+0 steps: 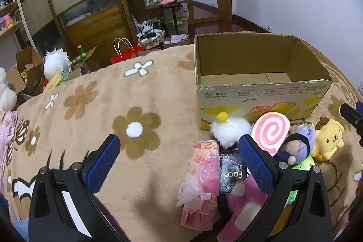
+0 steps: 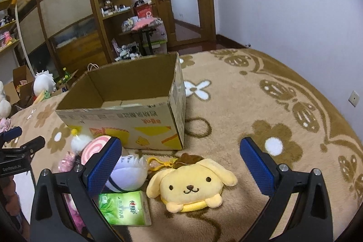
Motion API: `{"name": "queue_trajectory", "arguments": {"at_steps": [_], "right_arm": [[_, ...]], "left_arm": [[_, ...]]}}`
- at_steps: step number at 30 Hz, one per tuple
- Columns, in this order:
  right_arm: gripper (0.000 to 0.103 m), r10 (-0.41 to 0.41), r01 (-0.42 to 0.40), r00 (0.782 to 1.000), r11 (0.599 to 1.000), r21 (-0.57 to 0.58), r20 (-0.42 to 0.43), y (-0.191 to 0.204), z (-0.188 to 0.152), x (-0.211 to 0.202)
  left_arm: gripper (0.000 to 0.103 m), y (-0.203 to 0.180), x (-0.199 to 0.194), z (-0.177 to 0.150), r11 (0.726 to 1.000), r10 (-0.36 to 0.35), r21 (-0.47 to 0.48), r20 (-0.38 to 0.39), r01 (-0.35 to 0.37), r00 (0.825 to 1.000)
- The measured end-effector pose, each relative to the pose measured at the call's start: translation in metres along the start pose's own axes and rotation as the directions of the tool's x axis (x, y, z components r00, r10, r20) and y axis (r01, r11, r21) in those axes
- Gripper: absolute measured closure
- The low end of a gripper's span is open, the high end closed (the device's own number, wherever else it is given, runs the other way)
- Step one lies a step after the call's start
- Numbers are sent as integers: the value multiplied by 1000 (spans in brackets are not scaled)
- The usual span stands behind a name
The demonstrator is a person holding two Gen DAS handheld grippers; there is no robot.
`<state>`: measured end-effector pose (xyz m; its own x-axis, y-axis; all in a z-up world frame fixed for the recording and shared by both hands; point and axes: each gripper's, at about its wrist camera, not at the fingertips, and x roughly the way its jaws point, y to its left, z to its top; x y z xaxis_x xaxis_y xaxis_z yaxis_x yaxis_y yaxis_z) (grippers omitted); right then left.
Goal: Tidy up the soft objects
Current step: 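Lower the left tool onto the pink-wrapped package while the right tool lowers onto the yellow dog plush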
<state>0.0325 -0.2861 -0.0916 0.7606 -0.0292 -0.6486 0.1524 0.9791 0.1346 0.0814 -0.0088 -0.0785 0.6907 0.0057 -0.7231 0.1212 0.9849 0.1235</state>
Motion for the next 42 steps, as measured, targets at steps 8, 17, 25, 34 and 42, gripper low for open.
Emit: {"name": "queue_trajectory", "arguments": {"at_steps": [8,17,25,34,42], "right_arm": [[0,-11,11,998,1000,11,-57,-4,-13,26],[0,-33,37,994,999,34,-101,-7,-26,40],[0,-37,44,990,998,50,-134,-12,-34,51],[0,-51,60,987,997,54,-154,-13,-38,55],[0,-59,67,985,997,45,-162,-12,-38,56]], "left_arm": [[0,3,20,-6,1000,-6,-19,-36,5,999],[0,5,33,-19,999,-9,-40,-72,6,997],[0,6,47,-31,998,-22,-65,-120,14,993],[0,4,56,-40,997,-25,-75,-156,14,987],[0,5,61,-43,997,-25,-75,-169,12,985]]}}
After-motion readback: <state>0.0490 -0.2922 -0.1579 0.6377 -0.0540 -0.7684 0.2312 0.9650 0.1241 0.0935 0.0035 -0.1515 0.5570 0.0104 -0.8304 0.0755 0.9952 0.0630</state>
